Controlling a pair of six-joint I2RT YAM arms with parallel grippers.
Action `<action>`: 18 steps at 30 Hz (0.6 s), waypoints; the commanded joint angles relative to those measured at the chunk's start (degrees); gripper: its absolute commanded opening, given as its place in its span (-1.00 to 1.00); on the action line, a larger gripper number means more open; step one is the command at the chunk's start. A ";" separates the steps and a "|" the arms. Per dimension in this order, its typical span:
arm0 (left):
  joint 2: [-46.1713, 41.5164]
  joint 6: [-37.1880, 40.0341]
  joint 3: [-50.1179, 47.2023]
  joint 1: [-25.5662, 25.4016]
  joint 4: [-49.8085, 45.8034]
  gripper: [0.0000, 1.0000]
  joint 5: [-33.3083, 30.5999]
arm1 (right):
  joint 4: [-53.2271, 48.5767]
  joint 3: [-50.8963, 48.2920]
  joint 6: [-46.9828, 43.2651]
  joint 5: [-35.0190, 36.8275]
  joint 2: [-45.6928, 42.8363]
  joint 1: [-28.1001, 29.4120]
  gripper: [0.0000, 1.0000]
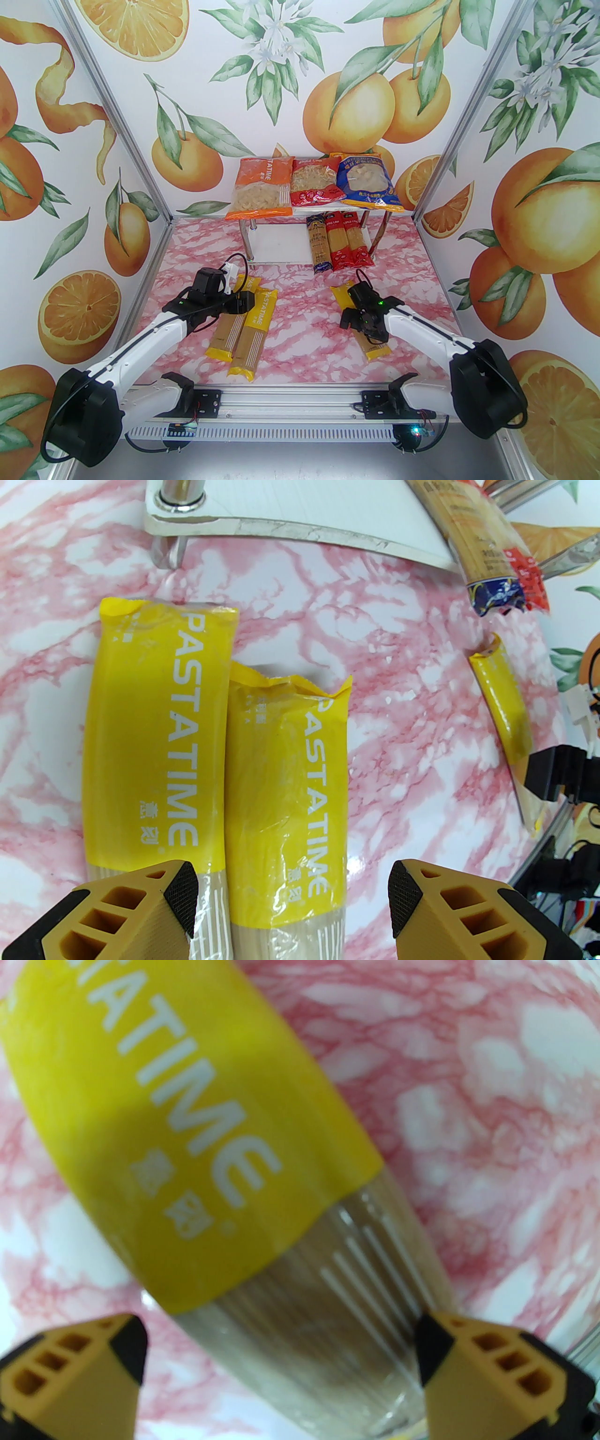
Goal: Place and organize the pasta boxes and bags onto the shelf
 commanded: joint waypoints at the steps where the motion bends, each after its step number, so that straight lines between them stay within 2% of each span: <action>1: -0.96 -0.65 0.93 0.39 -0.25 0.42 0.22 | 3.14 -2.27 -1.12 -8.18 0.71 0.14 0.97; 7: -0.75 -1.13 0.56 0.39 0.81 0.42 0.33 | 1.58 -2.73 -1.28 -9.84 -1.20 2.78 0.90; 10: 0.17 -1.11 0.95 0.38 1.43 0.42 0.60 | 0.86 -1.47 0.00 -8.93 -0.67 6.83 0.89; 13: 0.27 -0.91 1.45 0.39 1.20 0.40 0.95 | 1.26 0.19 1.40 -7.96 1.69 11.20 0.88; 18: -1.13 -0.62 1.15 0.37 0.39 0.42 0.29 | 2.95 2.36 2.07 -7.36 7.63 15.36 0.78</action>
